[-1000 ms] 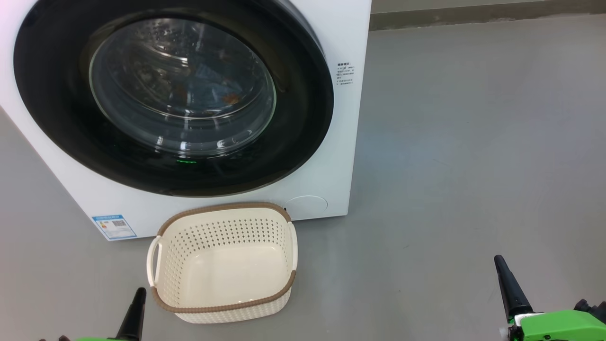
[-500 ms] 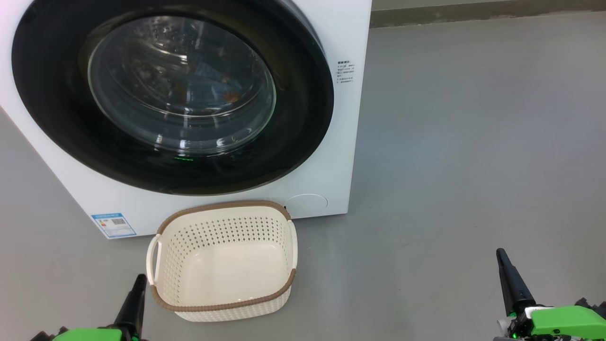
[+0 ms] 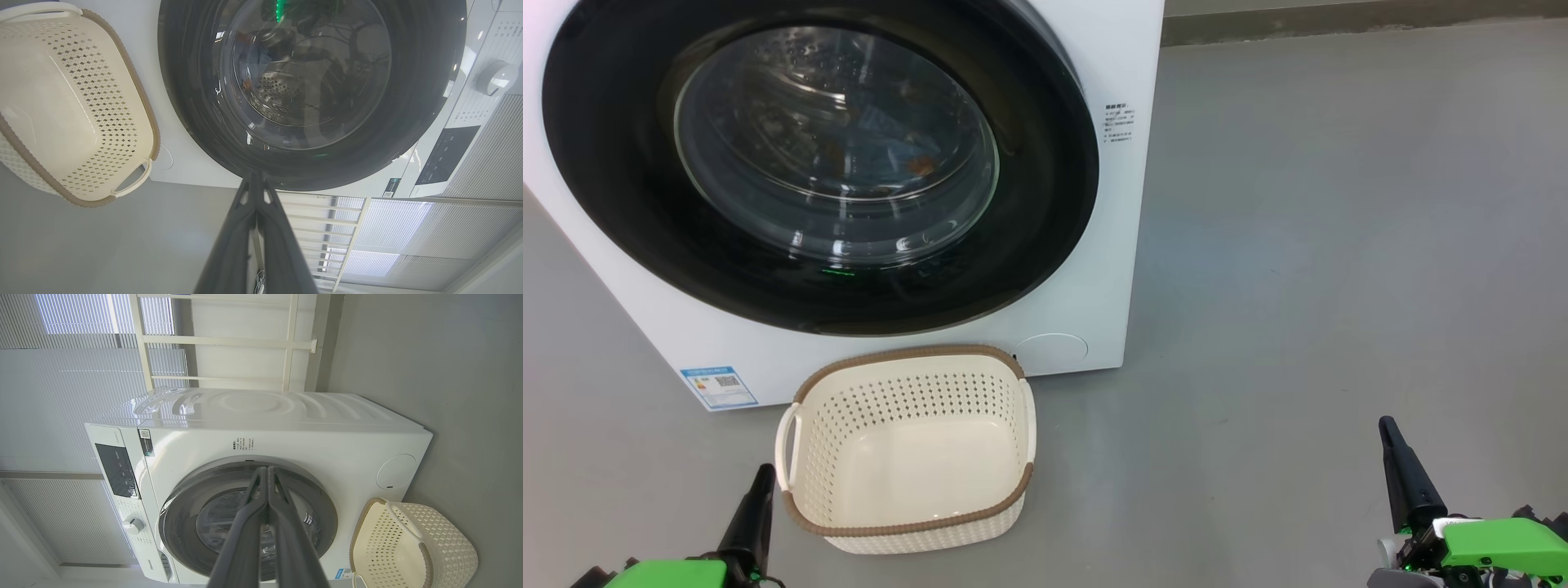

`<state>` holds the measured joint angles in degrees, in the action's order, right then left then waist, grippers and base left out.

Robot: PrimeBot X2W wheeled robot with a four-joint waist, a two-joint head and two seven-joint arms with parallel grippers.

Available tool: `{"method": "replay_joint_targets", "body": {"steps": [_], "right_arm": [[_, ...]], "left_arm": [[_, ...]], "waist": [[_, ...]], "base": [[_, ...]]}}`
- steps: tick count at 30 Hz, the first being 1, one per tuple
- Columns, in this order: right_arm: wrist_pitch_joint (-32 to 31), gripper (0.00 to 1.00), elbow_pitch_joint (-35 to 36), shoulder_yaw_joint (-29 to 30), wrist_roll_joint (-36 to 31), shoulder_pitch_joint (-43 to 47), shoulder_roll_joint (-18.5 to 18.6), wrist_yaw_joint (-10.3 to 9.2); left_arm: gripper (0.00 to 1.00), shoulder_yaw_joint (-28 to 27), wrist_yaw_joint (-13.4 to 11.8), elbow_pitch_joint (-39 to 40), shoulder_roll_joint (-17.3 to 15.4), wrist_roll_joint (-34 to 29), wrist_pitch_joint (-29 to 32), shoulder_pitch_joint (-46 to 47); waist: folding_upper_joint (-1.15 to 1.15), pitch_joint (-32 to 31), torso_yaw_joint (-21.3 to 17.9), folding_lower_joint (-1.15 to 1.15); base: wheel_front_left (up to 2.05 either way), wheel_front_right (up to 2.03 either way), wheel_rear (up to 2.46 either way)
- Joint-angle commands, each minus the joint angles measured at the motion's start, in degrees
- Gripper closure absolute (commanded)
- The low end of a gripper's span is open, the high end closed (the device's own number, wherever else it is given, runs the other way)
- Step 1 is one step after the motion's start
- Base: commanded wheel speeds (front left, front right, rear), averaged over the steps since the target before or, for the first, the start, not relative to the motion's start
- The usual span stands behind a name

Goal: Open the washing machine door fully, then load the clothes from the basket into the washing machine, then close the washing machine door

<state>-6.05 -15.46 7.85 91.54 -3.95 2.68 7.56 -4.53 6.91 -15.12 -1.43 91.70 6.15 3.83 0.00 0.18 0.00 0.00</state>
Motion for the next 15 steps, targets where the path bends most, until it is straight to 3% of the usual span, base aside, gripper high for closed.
{"method": "replay_joint_targets", "body": {"steps": [1, 15], "right_arm": [[-0.5, 1.00, 1.4, -1.3, 0.6, -2.2, 0.2, -0.08], [-0.4, 1.00, 1.4, -1.3, 0.6, -2.2, 0.2, -0.08]], "left_arm": [[1.00, -2.0, 0.6, 1.1, -1.4, 0.5, 0.3, 2.4], [1.00, -2.0, 0.6, 1.1, -1.4, 0.5, 0.3, 2.4]], "waist": [[0.00, 0.0, 0.0, 0.00], [0.00, 0.0, 0.0, 0.00]], "base": [[0.00, 0.00, 0.00], [0.00, 0.00, 0.00]]}}
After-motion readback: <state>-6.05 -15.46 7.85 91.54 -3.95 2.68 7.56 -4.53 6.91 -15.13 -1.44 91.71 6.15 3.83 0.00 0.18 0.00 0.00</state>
